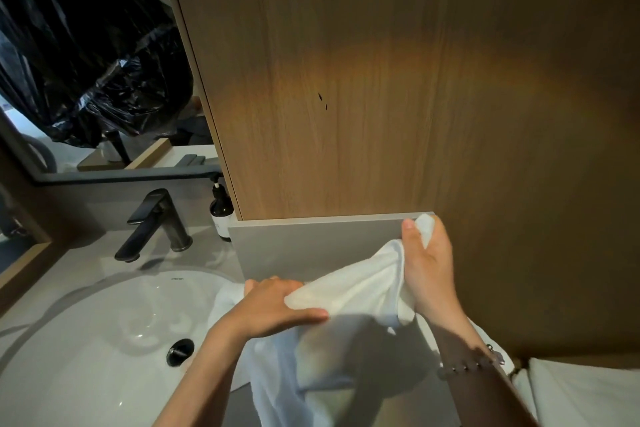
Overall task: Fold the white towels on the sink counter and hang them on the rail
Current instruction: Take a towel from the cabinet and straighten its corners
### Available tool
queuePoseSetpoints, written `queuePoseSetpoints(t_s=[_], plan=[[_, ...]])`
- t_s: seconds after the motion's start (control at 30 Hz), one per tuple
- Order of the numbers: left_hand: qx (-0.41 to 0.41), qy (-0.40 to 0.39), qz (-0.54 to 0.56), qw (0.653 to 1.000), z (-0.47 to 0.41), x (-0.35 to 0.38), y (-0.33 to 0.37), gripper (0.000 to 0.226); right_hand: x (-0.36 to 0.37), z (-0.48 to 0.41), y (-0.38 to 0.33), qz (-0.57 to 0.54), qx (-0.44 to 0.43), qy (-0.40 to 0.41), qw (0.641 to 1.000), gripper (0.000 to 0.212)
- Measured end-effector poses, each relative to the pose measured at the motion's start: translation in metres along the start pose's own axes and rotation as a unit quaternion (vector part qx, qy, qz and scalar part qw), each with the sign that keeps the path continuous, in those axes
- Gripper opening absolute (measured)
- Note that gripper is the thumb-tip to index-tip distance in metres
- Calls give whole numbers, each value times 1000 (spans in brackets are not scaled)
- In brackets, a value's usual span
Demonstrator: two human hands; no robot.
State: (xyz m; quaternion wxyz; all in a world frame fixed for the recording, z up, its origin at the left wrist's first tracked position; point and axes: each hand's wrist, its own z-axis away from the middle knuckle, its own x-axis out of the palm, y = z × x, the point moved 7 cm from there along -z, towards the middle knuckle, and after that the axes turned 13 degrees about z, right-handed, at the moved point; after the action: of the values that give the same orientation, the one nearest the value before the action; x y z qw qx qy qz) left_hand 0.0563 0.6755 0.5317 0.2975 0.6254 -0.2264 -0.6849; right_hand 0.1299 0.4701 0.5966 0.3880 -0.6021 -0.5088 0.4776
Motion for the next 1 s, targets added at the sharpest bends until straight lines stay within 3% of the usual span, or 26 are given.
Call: queuePoseSetpoints(t_s=[0.1,0.3,0.4,0.47,0.53,0.63,0.73,0.83,0.93,1.0], plan=[[-40,-10,-43,998,2,-7,-23,58,-15,-11,1,-4,-8,31,999,28],[-35,50,-38,997,6,-26,-40,27,-18,-21,13,34,-16,43,998,26],[-1,131,40,991,9,-34,-33,44,-12,-20,22,75,-4,28,997,21],[40,198,35,979,11,-37,-21,47,-7,-16,32,88,28,11,996,34],[57,237,6,970,12,-32,-2,31,4,-9,40,97,80,-16,992,46],[16,270,-72,960,14,-17,20,22,25,3,45,114,115,-57,985,55],[161,331,-138,920,24,0,55,16,42,11,44,143,117,-95,978,57],[249,399,-170,866,37,12,68,6,51,12,47,137,141,-147,969,57],[314,414,-163,839,42,23,66,14,54,17,41,58,149,-221,962,26],[326,414,-168,833,41,27,64,16,53,23,40,7,143,-256,956,19]])
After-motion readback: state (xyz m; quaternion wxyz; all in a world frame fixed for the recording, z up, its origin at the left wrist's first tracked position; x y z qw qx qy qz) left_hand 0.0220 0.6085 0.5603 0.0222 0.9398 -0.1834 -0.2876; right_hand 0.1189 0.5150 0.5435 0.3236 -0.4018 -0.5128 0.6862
